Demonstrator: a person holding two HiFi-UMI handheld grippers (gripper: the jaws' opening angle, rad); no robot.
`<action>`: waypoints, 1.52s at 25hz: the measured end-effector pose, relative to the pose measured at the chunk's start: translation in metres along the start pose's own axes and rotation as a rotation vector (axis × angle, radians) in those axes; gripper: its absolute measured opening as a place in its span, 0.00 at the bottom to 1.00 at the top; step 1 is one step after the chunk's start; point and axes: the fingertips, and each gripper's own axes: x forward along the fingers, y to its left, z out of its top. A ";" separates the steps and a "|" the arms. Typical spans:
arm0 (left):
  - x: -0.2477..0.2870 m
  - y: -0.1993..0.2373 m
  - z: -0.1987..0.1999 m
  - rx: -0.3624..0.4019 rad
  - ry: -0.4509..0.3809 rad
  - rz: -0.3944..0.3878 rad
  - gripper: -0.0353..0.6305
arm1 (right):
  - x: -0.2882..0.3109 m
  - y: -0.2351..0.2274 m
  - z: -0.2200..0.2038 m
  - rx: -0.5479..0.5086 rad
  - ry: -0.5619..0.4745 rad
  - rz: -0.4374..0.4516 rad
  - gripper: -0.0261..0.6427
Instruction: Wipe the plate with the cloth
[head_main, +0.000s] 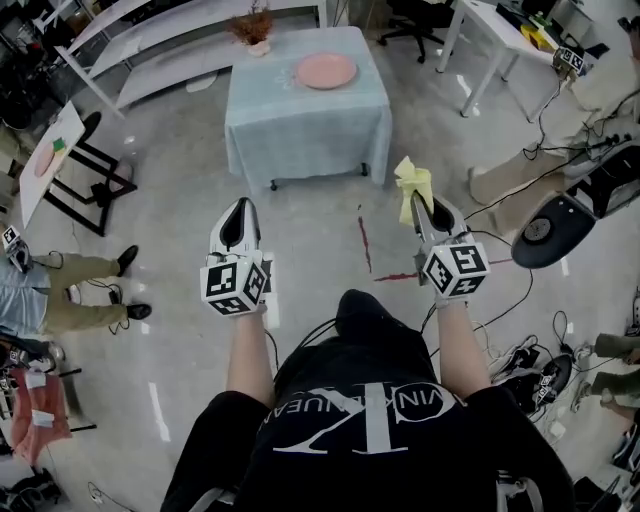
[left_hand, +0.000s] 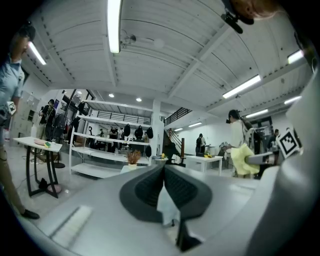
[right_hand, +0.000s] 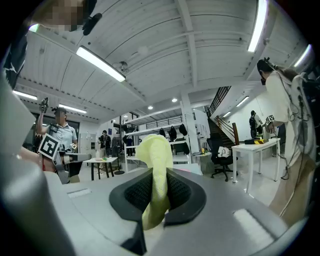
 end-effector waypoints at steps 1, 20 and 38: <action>0.000 0.001 0.000 -0.001 0.000 0.000 0.05 | 0.000 0.001 0.000 -0.002 0.000 0.000 0.10; 0.104 0.025 -0.018 -0.006 0.019 -0.019 0.05 | 0.086 -0.047 -0.014 0.046 0.005 -0.022 0.10; 0.321 0.066 -0.026 -0.014 0.088 -0.085 0.05 | 0.280 -0.126 -0.013 0.076 0.075 -0.033 0.10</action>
